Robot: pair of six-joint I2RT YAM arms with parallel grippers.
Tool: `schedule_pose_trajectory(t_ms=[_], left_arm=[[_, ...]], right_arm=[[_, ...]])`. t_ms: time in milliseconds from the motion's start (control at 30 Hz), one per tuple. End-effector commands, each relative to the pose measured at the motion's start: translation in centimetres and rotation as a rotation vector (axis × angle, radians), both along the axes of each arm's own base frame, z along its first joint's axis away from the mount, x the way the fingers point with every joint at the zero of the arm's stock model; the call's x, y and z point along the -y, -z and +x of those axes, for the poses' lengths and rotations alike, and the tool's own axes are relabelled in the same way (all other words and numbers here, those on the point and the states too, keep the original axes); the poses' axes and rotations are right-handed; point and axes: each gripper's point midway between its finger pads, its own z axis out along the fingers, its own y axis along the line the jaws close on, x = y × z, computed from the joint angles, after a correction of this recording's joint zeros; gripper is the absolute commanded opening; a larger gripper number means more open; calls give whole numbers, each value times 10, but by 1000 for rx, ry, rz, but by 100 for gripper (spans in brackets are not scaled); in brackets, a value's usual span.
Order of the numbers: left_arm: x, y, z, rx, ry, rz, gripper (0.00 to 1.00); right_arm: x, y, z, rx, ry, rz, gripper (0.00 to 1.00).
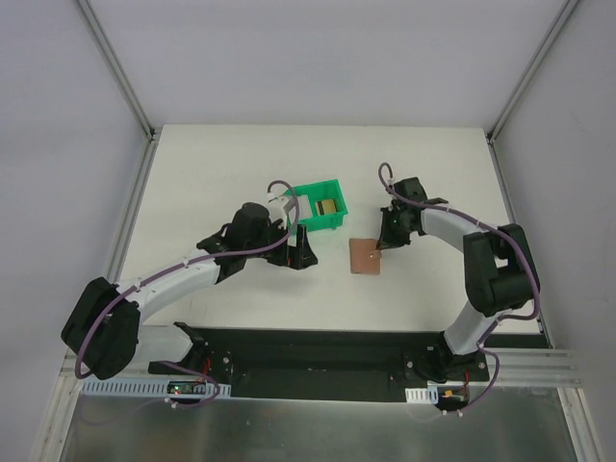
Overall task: Put the credit cards into the card holder
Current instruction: Move the card holder to the center of the board.
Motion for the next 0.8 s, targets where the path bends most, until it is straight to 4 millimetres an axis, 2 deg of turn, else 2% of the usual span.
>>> schedule_pose_trajectory(t_ms=[0,133,233,433,633,767], left_arm=[[8,-7,3,18,11,-26,98],[7,2,1,-9,-3,-22,98],[8,14,-2,-51,-17,-22,98],[17,43,-14,-145,-42,-12,97],[39,66,-28,-226,-25,-33,93],[54,75,-36,-302,13,-65,85]], right_arm=[[-13,12,-38,-83,-29,44,1],[-36,10,-60,-96,-38,164,1],[-51,1,-70,-72,-28,245,1],[-65,-12,-87,-42,13,306,0],[-76,-9,-104,-41,74,365,1],[-90,-10,-106,-7,60,429,1]])
